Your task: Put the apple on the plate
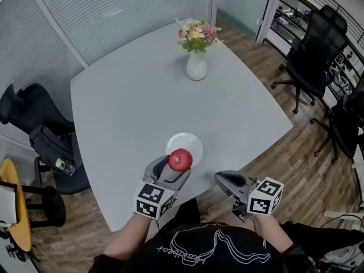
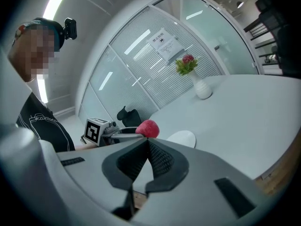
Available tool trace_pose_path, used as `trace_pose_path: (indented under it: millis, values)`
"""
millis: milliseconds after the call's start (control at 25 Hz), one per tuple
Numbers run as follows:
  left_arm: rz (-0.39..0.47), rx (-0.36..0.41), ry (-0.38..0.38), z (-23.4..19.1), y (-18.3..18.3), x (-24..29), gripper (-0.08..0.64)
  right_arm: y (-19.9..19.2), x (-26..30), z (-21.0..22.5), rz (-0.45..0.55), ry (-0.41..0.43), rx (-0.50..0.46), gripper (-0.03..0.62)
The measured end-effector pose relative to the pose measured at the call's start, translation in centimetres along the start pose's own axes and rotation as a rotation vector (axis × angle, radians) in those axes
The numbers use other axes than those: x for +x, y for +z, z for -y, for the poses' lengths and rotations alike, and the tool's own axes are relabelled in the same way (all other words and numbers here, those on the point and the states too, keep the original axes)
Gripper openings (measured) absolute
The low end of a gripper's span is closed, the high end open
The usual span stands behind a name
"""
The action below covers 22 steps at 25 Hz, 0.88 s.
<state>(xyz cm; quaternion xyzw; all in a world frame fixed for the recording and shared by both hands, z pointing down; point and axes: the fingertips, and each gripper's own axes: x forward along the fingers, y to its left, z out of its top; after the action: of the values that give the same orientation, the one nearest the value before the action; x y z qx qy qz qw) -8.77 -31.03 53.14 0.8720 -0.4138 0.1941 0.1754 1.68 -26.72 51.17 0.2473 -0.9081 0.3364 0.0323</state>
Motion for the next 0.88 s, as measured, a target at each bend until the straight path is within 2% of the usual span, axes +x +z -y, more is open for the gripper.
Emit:
trace_pose_path:
  millis: [360, 680, 880]
  values:
    - [-0.059, 0.048, 0.035, -2.5, -2.4, 3.9, 0.316, 0.0, 0.0, 1.9, -0.009, -0.035, 0.024, 0.009]
    - [-0.091, 0.048, 0.037, -3.7, -4.8, 6.7, 0.316, 0.2, 0.0, 3.6, -0.016, -0.068, 0.042, 0.009]
    - [-0.109, 0.107, 0.054, -4.4, -5.7, 7.8, 0.316, -0.2, 0.2, 4.4, -0.027, -0.072, 0.056, 0.009]
